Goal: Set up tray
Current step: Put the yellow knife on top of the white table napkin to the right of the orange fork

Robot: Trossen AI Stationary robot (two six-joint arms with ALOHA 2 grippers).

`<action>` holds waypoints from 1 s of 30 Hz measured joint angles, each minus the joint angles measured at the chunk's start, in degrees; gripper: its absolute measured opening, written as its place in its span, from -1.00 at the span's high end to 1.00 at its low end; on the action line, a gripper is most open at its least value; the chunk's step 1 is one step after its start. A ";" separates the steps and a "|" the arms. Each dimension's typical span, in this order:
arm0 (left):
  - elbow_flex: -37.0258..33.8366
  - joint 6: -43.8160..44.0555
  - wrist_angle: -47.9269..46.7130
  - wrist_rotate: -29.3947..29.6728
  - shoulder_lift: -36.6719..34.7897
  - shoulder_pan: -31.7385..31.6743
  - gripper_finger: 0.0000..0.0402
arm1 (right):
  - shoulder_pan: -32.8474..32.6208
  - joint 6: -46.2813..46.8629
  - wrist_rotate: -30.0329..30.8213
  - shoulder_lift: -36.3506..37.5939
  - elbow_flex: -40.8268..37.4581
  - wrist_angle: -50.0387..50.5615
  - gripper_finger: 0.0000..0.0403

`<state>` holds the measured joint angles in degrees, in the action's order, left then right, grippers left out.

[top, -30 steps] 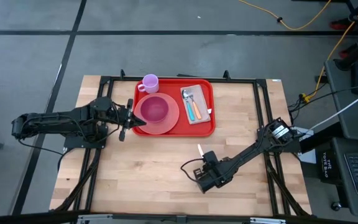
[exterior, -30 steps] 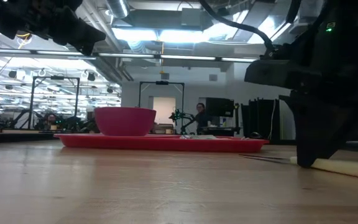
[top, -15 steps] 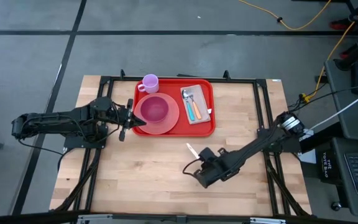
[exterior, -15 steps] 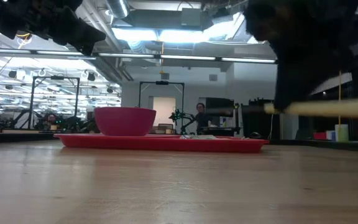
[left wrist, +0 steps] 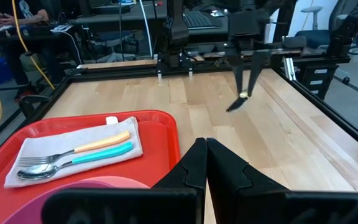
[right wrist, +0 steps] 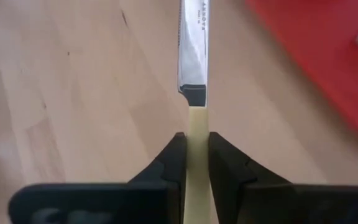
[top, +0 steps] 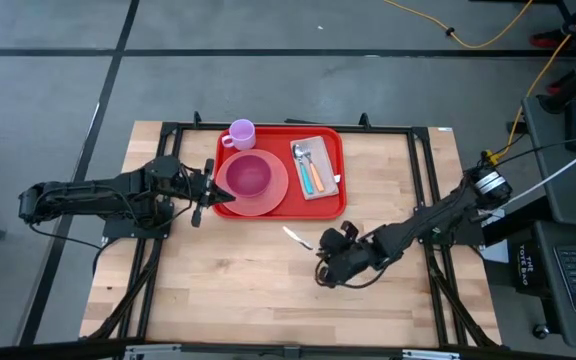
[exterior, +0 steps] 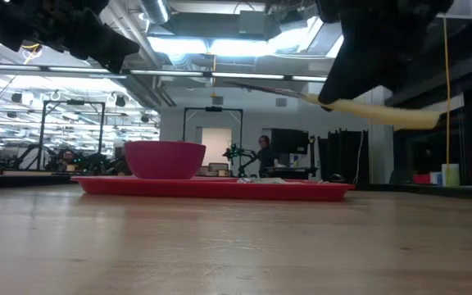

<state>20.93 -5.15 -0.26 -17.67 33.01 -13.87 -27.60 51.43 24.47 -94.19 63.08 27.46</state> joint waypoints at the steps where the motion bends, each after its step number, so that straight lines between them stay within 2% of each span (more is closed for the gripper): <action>1: 0.00 -0.02 -0.02 0.00 -0.01 0.02 0.99 | 0.11 -1.24 0.83 0.96 -1.97 -2.52 0.76; 8: 0.00 0.00 0.01 0.02 -0.02 0.00 0.99 | 1.59 -14.80 7.71 5.75 -14.70 -23.25 0.76; 12: 0.00 0.00 0.03 0.04 0.01 0.02 0.99 | 3.86 -25.12 7.50 6.09 -22.63 -41.38 0.76; 16: 0.00 0.02 0.09 0.04 0.01 0.00 0.99 | 7.41 -33.28 3.74 6.11 -28.67 -55.36 0.76; 19: 0.00 0.00 0.43 0.15 0.01 0.00 0.99 | 10.00 -38.23 2.14 6.11 -31.01 -60.50 0.76; 25: 0.00 -2.52 0.49 1.04 0.01 0.02 0.99 | 14.84 -45.75 0.35 6.11 -31.55 -62.26 0.76; 30: 0.00 -3.17 2.14 2.74 0.50 0.00 0.99 | 21.20 -47.51 -9.85 6.10 -31.55 -67.52 0.76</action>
<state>20.93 -8.31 1.88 -14.93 33.51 -13.87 -6.40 3.92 14.63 -88.09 31.53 -40.05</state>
